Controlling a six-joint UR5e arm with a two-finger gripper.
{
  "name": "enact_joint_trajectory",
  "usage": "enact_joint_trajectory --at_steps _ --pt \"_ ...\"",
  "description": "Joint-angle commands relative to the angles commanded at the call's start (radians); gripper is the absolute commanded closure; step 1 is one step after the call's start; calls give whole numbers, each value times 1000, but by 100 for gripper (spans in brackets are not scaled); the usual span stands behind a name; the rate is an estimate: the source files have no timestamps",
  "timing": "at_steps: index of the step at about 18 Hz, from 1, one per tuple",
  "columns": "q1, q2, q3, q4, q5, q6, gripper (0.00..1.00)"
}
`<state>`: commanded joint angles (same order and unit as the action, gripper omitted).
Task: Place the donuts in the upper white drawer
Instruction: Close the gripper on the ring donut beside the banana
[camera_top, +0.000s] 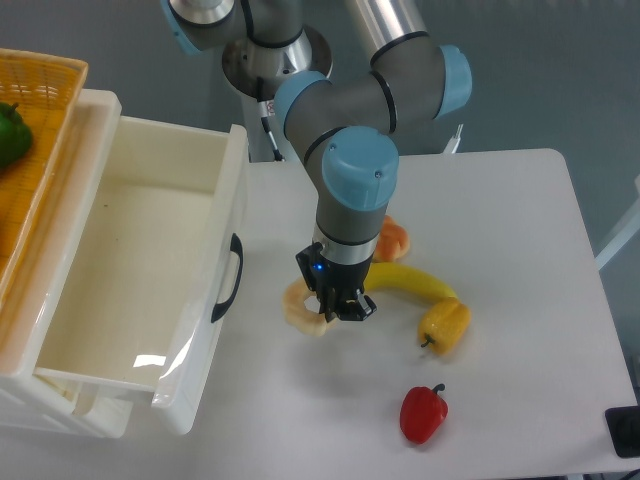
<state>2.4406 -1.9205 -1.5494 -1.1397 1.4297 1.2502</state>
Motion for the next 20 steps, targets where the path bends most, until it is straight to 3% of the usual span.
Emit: enact_joint_trajectory --at_steps 13,20 --pt "-9 8 41 -5 -29 -156 100" --pt "-8 60 48 -51 -101 -206 100"
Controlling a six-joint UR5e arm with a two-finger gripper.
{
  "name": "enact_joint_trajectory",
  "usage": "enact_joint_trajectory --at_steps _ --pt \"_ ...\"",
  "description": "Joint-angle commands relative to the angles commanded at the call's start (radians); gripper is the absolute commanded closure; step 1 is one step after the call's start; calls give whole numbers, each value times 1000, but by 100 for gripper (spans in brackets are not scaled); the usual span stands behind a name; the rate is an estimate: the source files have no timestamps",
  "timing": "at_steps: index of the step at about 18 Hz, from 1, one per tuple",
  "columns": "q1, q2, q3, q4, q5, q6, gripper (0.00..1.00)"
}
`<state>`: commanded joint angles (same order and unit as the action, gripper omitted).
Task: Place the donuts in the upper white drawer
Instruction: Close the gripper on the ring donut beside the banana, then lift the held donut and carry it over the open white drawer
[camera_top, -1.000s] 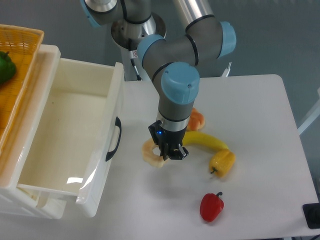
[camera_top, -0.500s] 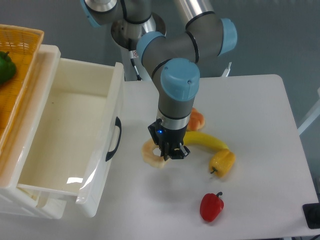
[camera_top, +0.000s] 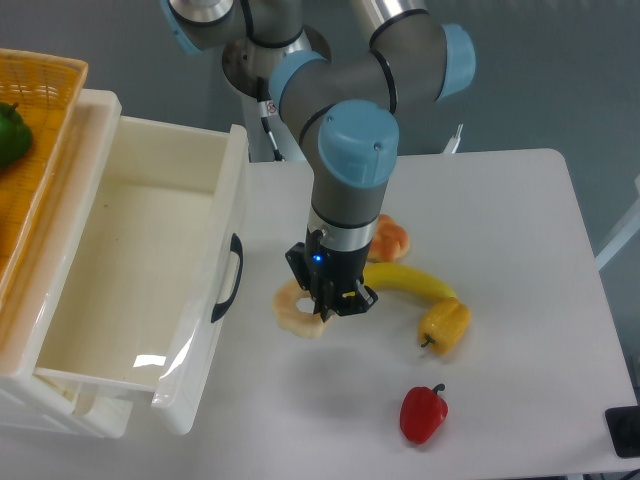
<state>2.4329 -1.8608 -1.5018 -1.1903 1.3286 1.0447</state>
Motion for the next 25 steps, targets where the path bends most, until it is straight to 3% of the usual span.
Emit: enact_joint_trajectory --at_steps 13,17,23,25 --pt "20 37 14 -5 -181 -166 100" --pt "54 40 15 -18 -322 -264 100" --pt "51 46 15 -11 -390 -348 100" --pt "51 72 14 -12 -393 -353 100"
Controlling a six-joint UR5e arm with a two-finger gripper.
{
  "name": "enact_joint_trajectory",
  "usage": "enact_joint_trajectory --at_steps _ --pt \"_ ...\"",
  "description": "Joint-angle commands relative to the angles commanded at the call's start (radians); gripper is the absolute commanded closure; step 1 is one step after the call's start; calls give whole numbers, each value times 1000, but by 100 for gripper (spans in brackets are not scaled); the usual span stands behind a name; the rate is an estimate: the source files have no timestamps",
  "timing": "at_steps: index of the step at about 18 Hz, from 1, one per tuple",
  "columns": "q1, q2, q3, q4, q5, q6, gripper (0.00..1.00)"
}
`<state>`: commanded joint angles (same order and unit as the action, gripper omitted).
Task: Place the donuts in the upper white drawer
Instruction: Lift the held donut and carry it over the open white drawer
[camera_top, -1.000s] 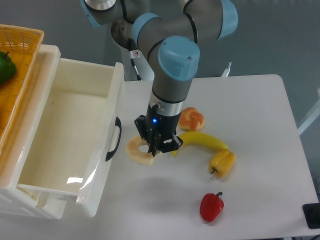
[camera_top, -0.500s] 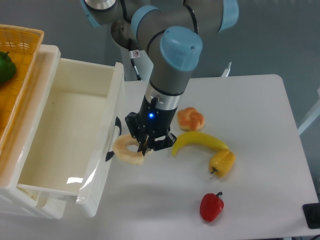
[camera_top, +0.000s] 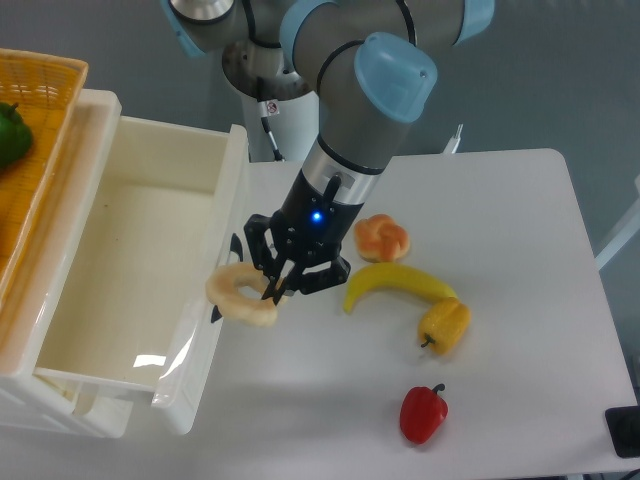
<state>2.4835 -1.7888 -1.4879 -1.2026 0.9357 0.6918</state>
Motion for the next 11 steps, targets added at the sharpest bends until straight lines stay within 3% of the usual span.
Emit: enact_joint_trajectory --at_steps 7,11 --pt "-35 98 -17 -6 -3 -54 100" --pt "-54 115 -18 -3 -11 -80 100"
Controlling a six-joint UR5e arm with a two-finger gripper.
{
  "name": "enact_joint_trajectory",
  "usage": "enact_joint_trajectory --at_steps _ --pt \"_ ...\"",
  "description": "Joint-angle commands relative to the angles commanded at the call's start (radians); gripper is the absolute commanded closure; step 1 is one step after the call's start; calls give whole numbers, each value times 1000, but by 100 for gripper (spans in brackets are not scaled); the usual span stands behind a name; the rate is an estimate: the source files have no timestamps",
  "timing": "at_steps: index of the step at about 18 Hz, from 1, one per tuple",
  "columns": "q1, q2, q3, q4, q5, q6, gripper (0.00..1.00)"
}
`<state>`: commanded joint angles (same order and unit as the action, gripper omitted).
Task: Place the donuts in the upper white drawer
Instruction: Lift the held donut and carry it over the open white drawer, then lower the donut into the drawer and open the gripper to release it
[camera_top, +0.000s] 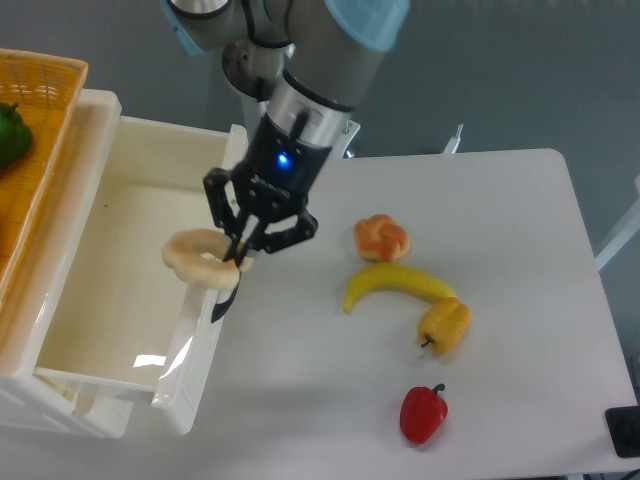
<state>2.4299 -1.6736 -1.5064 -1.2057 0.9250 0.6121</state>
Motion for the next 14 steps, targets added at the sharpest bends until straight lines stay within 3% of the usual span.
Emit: enact_joint_trajectory --at_steps 4,14 --pt "-26 22 -18 5 2 3 100" --pt "-71 -12 -35 6 18 5 100"
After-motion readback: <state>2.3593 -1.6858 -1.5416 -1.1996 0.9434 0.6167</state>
